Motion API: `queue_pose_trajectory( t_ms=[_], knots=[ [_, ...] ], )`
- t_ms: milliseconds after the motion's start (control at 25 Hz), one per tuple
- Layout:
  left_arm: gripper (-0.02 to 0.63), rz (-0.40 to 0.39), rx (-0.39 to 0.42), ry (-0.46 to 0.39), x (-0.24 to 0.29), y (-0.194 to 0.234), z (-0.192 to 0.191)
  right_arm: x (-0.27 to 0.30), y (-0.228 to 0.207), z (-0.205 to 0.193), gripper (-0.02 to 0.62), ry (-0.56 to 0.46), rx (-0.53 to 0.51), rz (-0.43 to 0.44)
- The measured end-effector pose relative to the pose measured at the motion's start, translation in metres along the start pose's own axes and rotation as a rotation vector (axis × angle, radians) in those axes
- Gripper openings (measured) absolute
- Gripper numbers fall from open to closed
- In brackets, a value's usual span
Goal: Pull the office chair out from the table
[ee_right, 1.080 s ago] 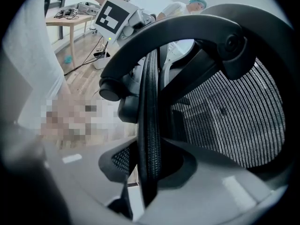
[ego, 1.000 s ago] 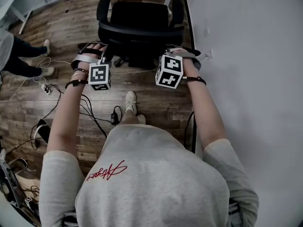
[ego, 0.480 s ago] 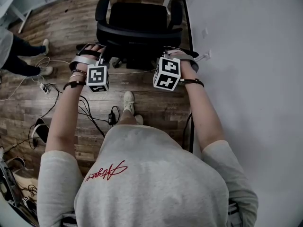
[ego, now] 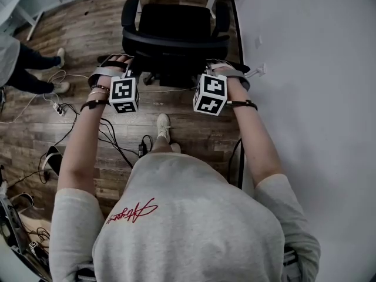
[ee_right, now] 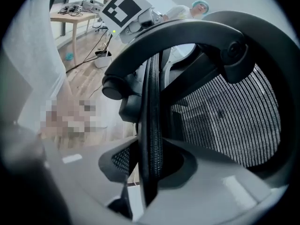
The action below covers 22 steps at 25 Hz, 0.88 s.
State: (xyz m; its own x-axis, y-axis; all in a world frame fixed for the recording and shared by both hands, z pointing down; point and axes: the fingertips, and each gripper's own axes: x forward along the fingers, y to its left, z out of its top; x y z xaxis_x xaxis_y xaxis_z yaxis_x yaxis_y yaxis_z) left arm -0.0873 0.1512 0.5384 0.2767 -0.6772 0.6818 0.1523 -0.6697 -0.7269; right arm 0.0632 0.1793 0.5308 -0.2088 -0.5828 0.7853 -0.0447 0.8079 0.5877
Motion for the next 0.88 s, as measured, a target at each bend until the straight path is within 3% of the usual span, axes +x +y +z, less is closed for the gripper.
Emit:
queue_pose_trajectory(
  t_ms=[160,880],
  knots=[
    [0.088,-0.045,-0.019,0.005,-0.0004,0.0004,-0.0010,-0.0014,0.0019,0.0015,0.117,-0.001,0.040,0.067],
    [0.120,-0.199,-0.101,0.016,-0.0013,-0.0008,0.0035,-0.0051,-0.0011,0.0037,0.144,0.018,0.024,0.137]
  ],
)
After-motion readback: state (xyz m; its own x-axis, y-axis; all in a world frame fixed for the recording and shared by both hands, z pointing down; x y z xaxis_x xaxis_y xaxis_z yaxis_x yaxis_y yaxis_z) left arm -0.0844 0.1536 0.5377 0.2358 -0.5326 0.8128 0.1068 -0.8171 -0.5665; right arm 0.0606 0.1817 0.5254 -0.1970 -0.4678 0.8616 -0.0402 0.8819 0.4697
